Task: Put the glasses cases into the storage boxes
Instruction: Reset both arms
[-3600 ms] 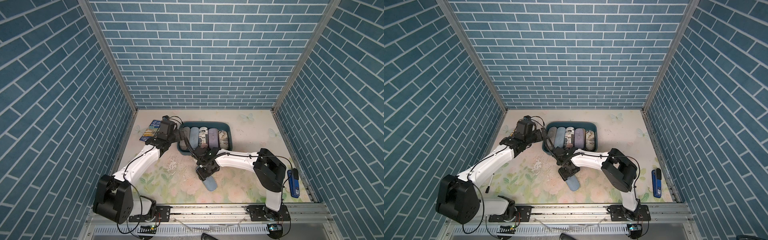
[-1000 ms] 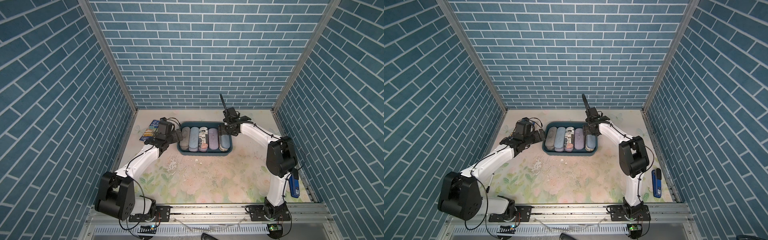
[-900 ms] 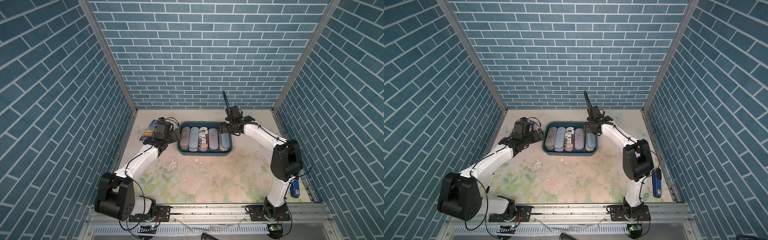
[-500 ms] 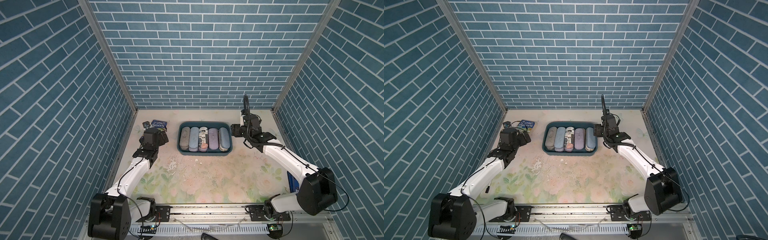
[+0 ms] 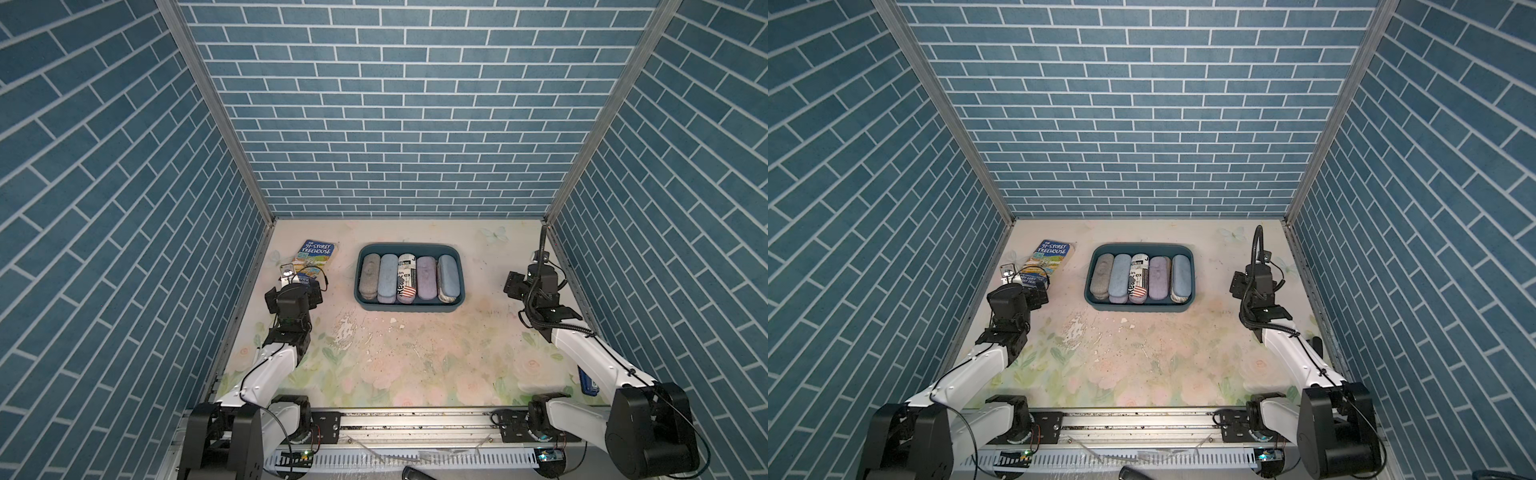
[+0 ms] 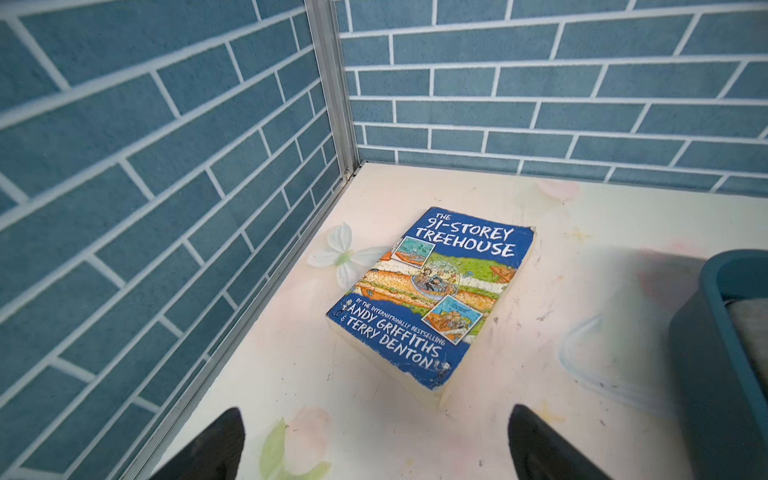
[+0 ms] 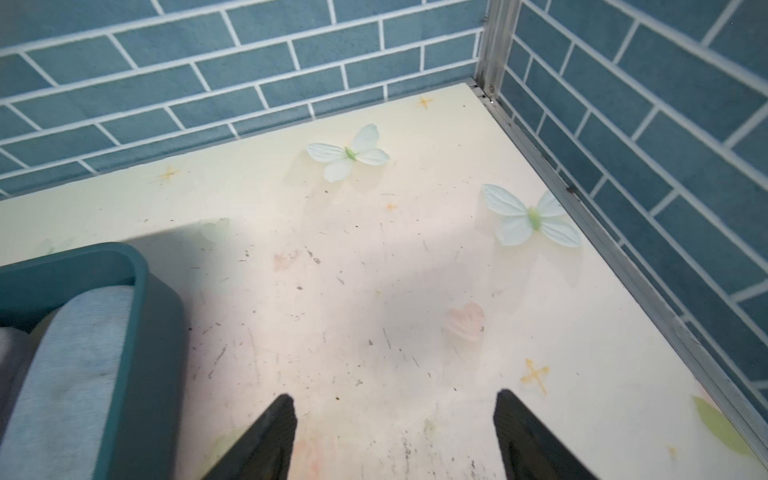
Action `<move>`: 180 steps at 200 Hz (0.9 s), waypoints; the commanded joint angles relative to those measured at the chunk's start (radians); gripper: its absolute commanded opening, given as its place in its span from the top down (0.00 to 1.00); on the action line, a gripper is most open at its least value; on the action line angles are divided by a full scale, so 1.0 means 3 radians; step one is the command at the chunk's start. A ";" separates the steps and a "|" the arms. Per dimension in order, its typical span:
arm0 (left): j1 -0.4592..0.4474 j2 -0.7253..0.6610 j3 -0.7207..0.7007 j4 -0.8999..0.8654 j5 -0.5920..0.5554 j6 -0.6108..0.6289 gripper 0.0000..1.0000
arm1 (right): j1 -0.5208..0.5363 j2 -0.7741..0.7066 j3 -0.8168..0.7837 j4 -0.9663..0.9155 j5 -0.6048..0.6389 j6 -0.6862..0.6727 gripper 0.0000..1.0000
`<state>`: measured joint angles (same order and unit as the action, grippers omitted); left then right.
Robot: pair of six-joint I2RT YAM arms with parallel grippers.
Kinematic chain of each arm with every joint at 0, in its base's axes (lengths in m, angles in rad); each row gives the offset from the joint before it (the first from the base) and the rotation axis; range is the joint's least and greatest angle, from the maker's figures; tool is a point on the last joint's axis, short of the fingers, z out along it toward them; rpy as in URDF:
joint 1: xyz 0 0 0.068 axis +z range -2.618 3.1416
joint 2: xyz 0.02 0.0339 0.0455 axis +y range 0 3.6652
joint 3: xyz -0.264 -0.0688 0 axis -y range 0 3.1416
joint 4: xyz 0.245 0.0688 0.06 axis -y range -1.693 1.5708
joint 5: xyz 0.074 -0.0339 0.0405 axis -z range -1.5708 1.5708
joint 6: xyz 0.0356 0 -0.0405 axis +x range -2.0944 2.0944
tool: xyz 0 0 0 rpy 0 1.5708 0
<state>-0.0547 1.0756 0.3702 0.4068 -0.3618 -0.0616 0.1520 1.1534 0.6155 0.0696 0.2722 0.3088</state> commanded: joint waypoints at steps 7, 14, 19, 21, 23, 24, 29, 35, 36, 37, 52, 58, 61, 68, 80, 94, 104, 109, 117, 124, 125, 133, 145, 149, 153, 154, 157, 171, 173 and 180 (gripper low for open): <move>0.0089 0.0174 -0.0211 0.0776 0.0272 0.0021 0.00 | -0.0152 -0.0054 -0.0115 0.0325 0.0173 -0.0084 0.24; 0.0100 0.0282 -0.0212 0.0896 0.0334 0.0030 0.00 | -0.0171 -0.0033 -0.0152 0.0391 0.0217 -0.0126 0.24; 0.0101 0.0381 -0.0203 0.0945 0.0354 0.0058 0.01 | -0.0189 -0.0014 -0.0172 0.0442 0.0243 -0.0164 0.24; 0.0101 0.0424 -0.0194 0.0967 0.0360 0.0071 0.00 | -0.0195 -0.0007 -0.0185 0.0467 0.0253 -0.0176 0.24; 0.0101 0.0452 -0.0183 0.0983 0.0362 0.0079 0.00 | -0.0199 0.0004 -0.0194 0.0494 0.0265 -0.0190 0.24; 0.0101 0.0484 -0.0179 0.0990 0.0360 0.0083 0.00 | -0.0199 0.0010 -0.0197 0.0504 0.0272 -0.0193 0.24; 0.0101 0.0608 -0.0156 0.1035 0.0335 0.0096 0.00 | -0.0218 0.0037 -0.0223 0.0559 0.0304 -0.0213 0.24; 0.0101 0.0720 -0.0145 0.1104 0.0316 0.0083 0.00 | -0.0235 0.0072 -0.0250 0.0642 0.0310 -0.0231 0.24; 0.0101 0.0751 -0.0145 0.1112 0.0316 0.0080 0.00 | -0.0241 0.0080 -0.0256 0.0655 0.0310 -0.0239 0.24; 0.0101 0.0776 -0.0142 0.1136 0.0316 0.0082 0.00 | -0.0243 0.0086 -0.0262 0.0669 0.0310 -0.0246 0.24; 0.0106 0.0929 -0.0082 0.1224 0.0286 0.0119 0.00 | -0.0289 0.0174 -0.0326 0.0839 0.0315 -0.0365 0.24; 0.0119 0.1028 -0.0095 0.1365 0.0258 0.0096 0.01 | -0.0305 0.0214 -0.0347 0.0906 0.0351 -0.0419 0.24; 0.0134 0.1084 -0.0080 0.1369 0.0270 0.0076 0.00 | -0.0313 0.0233 -0.0356 0.0937 0.0361 -0.0444 0.24; 0.0135 0.1232 -0.0073 0.1520 0.0250 0.0119 0.00 | -0.0334 0.0274 -0.0381 0.1016 0.0387 -0.0508 0.24; 0.0077 0.1293 0.0006 0.1404 0.0346 0.0199 0.00 | -0.0369 0.0357 -0.0452 0.1211 0.0417 -0.0586 0.24; 0.0052 0.1499 -0.0035 0.1691 0.0422 0.0268 0.00 | -0.0415 0.0479 -0.0524 0.1399 0.0373 -0.0632 0.24; 0.0004 0.1496 -0.0035 0.1678 0.0352 0.0290 0.00 | -0.0436 0.0580 -0.0528 0.1463 0.0323 -0.0683 0.24; 0.0003 0.1471 -0.0024 0.1611 0.0305 0.0266 0.00 | -0.0435 0.0626 -0.0521 0.1473 0.0302 -0.0695 0.25; -0.0015 0.1522 -0.0035 0.1715 0.0255 0.0293 0.00 | -0.0440 0.0697 -0.0508 0.1518 0.0226 -0.0728 0.25; -0.0049 0.1516 -0.0014 0.1653 0.0192 0.0308 0.00 | -0.0443 0.0769 -0.0507 0.1591 0.0171 -0.0740 0.25; -0.0053 0.1512 -0.0011 0.1636 0.0185 0.0308 0.00 | -0.0444 0.0778 -0.0507 0.1600 0.0164 -0.0742 0.25; -0.0068 0.1514 0.0003 0.1635 0.0167 0.0310 0.01 | -0.0445 0.0819 -0.0482 0.1629 0.0111 -0.0752 0.24; -0.0068 0.1521 -0.0007 0.1650 0.0162 0.0321 0.00 | -0.0457 0.0873 -0.0543 0.1919 0.0045 -0.0778 0.22; -0.0068 0.1509 -0.0002 0.1628 0.0165 0.0312 0.00 | -0.0469 0.0901 -0.0570 0.2028 0.0018 -0.0781 0.20; -0.0068 0.1508 -0.0002 0.1639 0.0164 0.0312 0.00 | -0.0486 0.0949 -0.0580 0.2097 -0.0040 -0.0781 0.17; -0.0068 0.1513 -0.0002 0.1647 0.0163 0.0312 0.00 | -0.0494 0.0958 -0.0580 0.2086 -0.0059 -0.0780 0.17; -0.0068 0.1521 -0.0002 0.1666 0.0157 0.0318 0.00 | -0.0511 0.0998 -0.0545 0.2056 -0.0120 -0.0771 0.17; -0.0068 0.1513 -0.0002 0.1639 0.0164 0.0308 0.00 | -0.0537 0.1207 -0.0472 0.2102 -0.0192 -0.0788 0.13; -0.0068 0.1515 -0.0002 0.1643 0.0166 0.0306 0.00 | -0.0537 0.1185 -0.0468 0.2054 -0.0206 -0.0776 0.11; -0.0068 0.1523 -0.0007 0.1670 0.0163 0.0315 0.00 | -0.0565 0.1164 -0.0532 0.2188 -0.0295 -0.0769 0.03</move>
<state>-0.0708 1.5253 0.3542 0.8822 -0.2958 0.0189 0.0017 1.4738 0.4610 0.6201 0.2657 0.1143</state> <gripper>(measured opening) 0.996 0.877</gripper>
